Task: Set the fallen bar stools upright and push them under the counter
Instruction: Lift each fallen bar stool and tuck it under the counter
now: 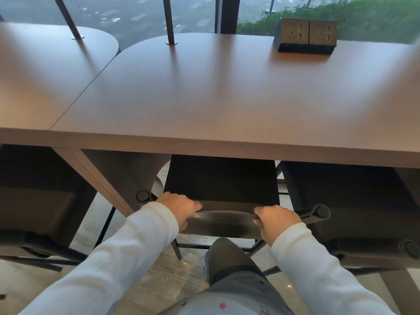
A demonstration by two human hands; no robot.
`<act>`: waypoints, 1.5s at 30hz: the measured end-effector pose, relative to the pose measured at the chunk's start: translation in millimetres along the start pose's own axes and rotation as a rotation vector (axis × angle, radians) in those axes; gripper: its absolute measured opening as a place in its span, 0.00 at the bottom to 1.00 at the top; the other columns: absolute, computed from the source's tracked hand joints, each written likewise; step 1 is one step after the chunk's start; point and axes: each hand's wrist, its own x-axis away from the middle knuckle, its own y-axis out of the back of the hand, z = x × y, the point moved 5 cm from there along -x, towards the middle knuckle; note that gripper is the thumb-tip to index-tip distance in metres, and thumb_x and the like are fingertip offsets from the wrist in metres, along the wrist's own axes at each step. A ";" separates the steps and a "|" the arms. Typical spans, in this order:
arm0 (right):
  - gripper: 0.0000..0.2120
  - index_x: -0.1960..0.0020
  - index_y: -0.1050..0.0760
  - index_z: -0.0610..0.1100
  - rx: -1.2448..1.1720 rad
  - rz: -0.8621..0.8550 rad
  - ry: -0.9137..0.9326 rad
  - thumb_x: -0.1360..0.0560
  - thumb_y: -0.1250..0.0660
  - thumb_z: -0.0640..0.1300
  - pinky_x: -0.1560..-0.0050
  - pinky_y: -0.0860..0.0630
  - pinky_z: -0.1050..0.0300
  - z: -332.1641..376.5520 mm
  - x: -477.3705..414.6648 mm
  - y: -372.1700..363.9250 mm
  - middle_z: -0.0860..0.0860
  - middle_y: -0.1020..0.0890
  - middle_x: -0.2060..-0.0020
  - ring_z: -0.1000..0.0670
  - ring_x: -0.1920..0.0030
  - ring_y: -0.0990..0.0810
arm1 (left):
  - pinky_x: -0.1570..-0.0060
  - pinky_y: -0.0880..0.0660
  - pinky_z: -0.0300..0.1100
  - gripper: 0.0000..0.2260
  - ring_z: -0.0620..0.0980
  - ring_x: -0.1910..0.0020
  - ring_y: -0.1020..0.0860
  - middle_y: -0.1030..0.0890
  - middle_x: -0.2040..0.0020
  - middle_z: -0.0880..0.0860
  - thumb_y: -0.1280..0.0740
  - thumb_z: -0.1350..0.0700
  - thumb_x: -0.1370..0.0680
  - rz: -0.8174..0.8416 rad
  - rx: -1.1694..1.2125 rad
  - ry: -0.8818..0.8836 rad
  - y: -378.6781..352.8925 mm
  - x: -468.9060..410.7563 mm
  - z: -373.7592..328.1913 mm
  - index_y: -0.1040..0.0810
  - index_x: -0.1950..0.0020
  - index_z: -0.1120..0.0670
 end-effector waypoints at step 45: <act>0.26 0.27 0.37 0.44 -0.223 -0.503 0.213 0.23 0.39 0.35 0.27 0.53 0.60 -46.4 50.6 -8.9 0.47 0.34 0.27 0.49 0.26 0.39 | 0.44 0.26 0.43 0.21 0.51 0.41 0.25 0.25 0.37 0.47 0.40 0.50 0.21 -0.175 0.296 0.142 18.8 23.4 -17.7 0.39 0.29 0.44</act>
